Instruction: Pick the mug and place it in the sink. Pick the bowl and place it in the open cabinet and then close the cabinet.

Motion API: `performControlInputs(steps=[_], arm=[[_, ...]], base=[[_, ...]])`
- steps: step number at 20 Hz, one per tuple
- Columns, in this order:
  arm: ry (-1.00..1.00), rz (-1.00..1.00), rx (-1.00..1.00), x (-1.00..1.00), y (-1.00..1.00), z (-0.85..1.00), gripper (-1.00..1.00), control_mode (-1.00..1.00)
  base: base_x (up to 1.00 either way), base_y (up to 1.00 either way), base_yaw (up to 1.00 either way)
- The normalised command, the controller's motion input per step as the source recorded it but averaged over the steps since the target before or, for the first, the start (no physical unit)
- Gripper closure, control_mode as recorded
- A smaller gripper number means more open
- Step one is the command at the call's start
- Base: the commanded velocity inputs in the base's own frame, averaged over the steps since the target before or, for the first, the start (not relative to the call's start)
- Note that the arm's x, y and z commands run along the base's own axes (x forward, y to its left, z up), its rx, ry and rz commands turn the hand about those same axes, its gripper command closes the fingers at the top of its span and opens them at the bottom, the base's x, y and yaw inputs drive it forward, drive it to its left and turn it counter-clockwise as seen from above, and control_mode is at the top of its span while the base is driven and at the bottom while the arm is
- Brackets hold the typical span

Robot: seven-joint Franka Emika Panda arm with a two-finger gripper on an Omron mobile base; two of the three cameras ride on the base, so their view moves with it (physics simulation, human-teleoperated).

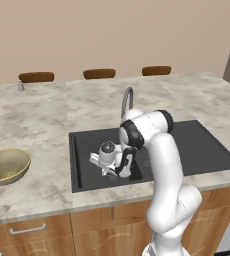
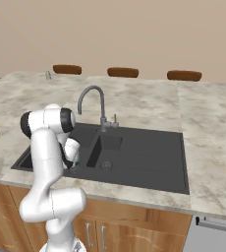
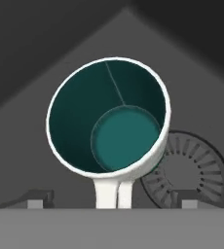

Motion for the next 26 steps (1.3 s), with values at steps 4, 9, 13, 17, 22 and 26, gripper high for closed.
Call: performControlInputs(steps=[4, 9, 13, 17, 22, 26], arm=[[0.0, -0.01, 0.0, -0.01, 0.0, 0.54, -1.0, -1.0], [0.03, 0.0, 0.0, -0.12, 0.0, 0.76, -1.0, -1.0], [0.14, 0.0, -0.01, -0.06, 0.0, 1.0, -1.0, -1.0], [0.14, -0.01, -0.05, -0.05, 0.06, 1.0, -1.0, -1.0], [0.03, 0.0, -0.16, 0.0, 0.06, 1.0, -1.0, -1.0], [-0.04, 0.0, -0.24, 0.0, 0.12, 1.0, -1.0, -1.0]], base=[[0.0, 0.0, 0.0], [0.0, 0.0, 0.0], [0.0, 0.0, 0.0], [0.0, 0.0, 0.0], [0.0, 0.0, 0.0], [0.0, 0.0, 0.0]])
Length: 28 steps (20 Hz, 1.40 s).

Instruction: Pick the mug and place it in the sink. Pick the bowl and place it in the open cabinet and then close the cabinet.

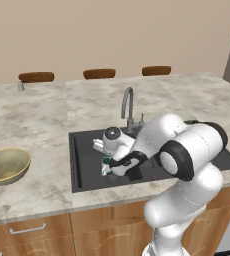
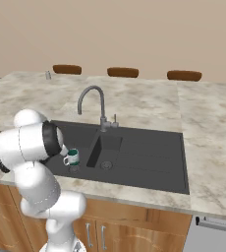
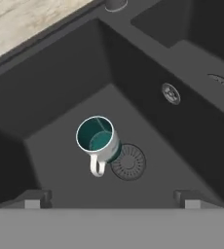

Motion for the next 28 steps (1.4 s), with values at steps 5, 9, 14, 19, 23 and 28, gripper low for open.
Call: performControlInputs(steps=[5, 9, 14, 19, 23, 28], arm=[[-0.01, 0.02, -0.11, 0.0, 0.2, 1.0, -1.0, -1.0], [0.21, 0.03, 0.0, 0.0, 0.11, 0.99, -1.0, -1.0], [0.15, 0.03, 0.04, -0.21, 0.03, 0.7, -1.0, -1.0], [-0.16, 0.0, 0.02, -0.6, 0.43, 0.01, -1.0, -1.0], [-0.22, 0.01, 0.02, -0.54, 0.39, 0.0, -1.0, -1.0], [-0.07, 0.1, 0.13, -0.35, 0.45, 0.0, -1.0, -1.0]], base=[[0.0, 0.0, 0.0], [0.0, 0.0, 0.0], [0.0, 0.0, 0.0], [0.0, 0.0, 0.0], [0.0, 0.0, 0.0], [0.0, 0.0, 0.0]])
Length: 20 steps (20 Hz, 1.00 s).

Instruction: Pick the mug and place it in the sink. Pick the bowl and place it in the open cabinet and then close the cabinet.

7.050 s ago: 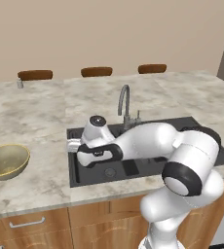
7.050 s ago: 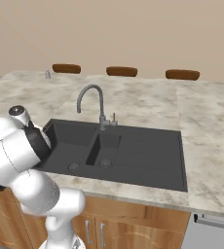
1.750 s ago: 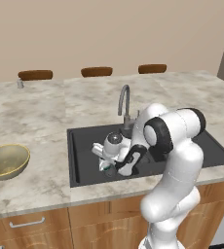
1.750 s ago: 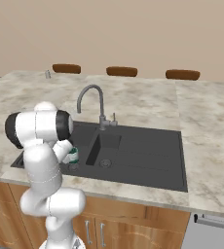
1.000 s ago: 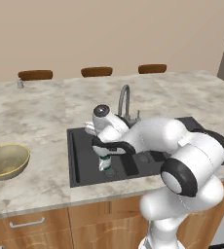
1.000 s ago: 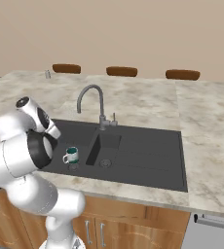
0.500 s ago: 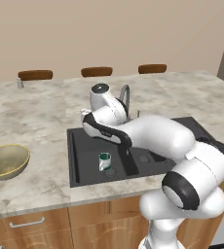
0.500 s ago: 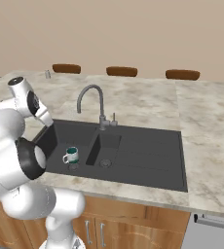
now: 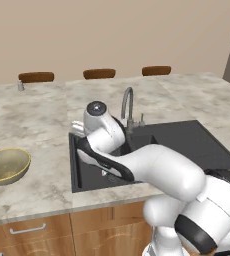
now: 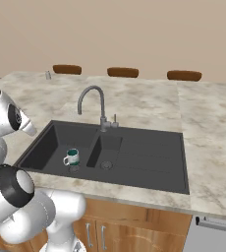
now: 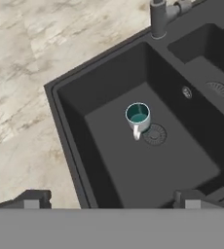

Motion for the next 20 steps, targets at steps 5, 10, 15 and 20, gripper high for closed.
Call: performControlInputs(steps=[5, 10, 15, 20], arm=[[0.0, 0.14, 0.11, -0.06, 0.37, 0.09, -1.0, -1.0], [0.07, 0.16, 0.0, 0.0, 0.45, 0.22, -1.0, -1.0], [0.23, 0.11, -0.07, 0.0, 0.5, 0.2, -1.0, -1.0], [0.06, 0.05, -0.01, 0.0, 0.68, 0.0, -1.0, -1.0]], base=[[0.0, 0.0, 0.0], [0.0, 0.0, 0.0], [0.0, 0.0, 0.0], [0.0, 0.0, 0.0]])
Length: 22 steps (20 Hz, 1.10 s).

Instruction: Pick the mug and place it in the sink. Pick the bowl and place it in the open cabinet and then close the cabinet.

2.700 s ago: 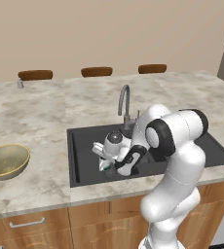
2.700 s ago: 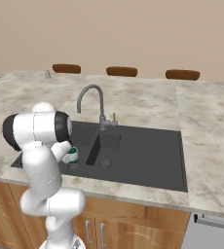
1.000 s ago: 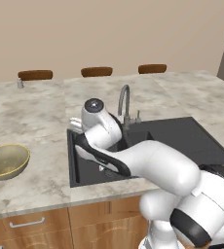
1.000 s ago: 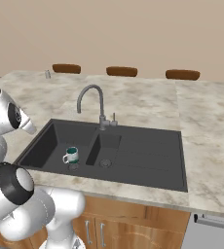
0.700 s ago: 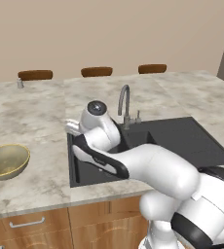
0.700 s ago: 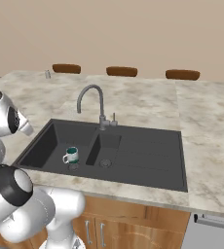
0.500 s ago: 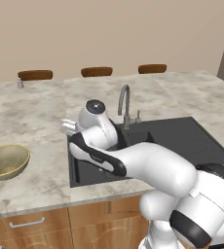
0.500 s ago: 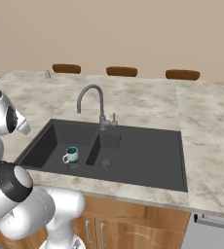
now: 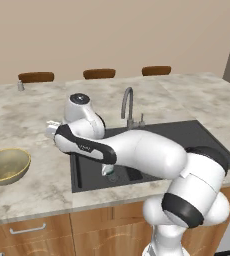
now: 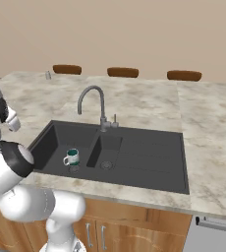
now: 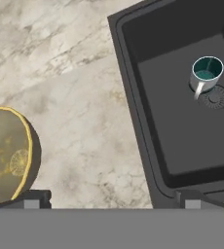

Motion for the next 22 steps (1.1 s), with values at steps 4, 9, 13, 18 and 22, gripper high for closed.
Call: performControlInputs(steps=[4, 9, 13, 18, 22], arm=[[0.0, 0.05, 0.0, 0.0, 0.67, 0.0, -1.0, -1.0], [0.0, 0.03, 0.0, 0.0, 0.56, -0.03, -1.0, -1.0], [0.0, 0.0, 0.0, 0.0, 0.42, -0.17, -1.0, -1.0], [0.0, 0.0, 0.0, 0.0, 0.17, -0.17, -1.0, -1.0], [0.0, 0.0, 0.0, 0.0, 0.11, -0.22, -1.0, -1.0]], base=[[0.0, 0.0, 0.0], [0.0, 0.0, 0.0], [0.0, 0.0, 0.0], [0.0, 0.0, 0.0], [0.0, 0.0, 0.0]])
